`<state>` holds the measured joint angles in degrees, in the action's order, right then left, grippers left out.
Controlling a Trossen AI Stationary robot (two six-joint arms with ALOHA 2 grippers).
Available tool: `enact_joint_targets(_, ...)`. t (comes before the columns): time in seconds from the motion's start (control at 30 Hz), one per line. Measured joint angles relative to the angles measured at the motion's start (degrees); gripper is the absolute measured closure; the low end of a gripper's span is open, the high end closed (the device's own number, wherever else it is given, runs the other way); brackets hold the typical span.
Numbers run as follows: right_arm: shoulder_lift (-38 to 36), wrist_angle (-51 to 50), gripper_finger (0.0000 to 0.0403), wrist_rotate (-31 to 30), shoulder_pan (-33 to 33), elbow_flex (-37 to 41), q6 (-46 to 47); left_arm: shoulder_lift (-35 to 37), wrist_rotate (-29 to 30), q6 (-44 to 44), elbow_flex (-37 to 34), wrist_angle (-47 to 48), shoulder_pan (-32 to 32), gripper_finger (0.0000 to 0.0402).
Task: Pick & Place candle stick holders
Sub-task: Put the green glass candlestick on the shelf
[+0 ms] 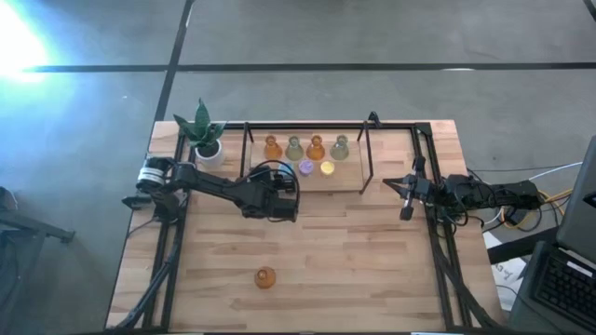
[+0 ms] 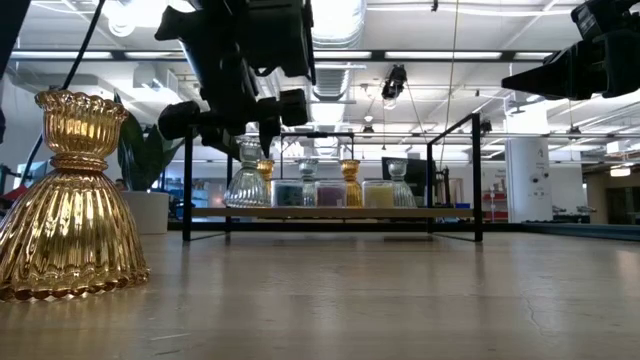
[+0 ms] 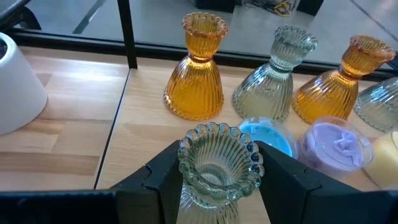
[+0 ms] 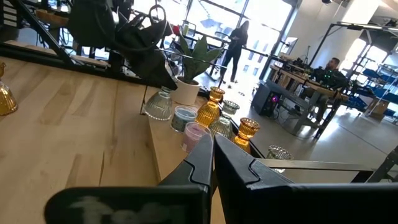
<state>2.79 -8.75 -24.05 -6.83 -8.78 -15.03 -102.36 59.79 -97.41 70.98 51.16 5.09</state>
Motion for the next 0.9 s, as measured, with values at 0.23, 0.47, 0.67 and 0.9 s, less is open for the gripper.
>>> enact_joint_targets(0.23,0.0,0.0,0.0394,0.0,0.0,0.0,0.0,-0.5,0.7,-0.1,0.0,1.1,-0.6,0.0228)
enact_joint_targets(0.47,0.0,0.0,0.0394,0.0,0.0,0.0,0.0,-0.5,0.7,0.0,0.0,1.4,-0.9,0.0228)
enact_joint_targets(0.67,0.0,0.0,0.0394,0.0,0.0,0.0,0.0,-0.5,0.7,-0.1,0.0,1.3,-0.9,0.0222)
enact_joint_targets(0.9,0.0,0.0,0.0394,0.0,0.0,0.0,0.0,-0.5,0.6,0.0,0.0,1.2,-0.9,0.0191)
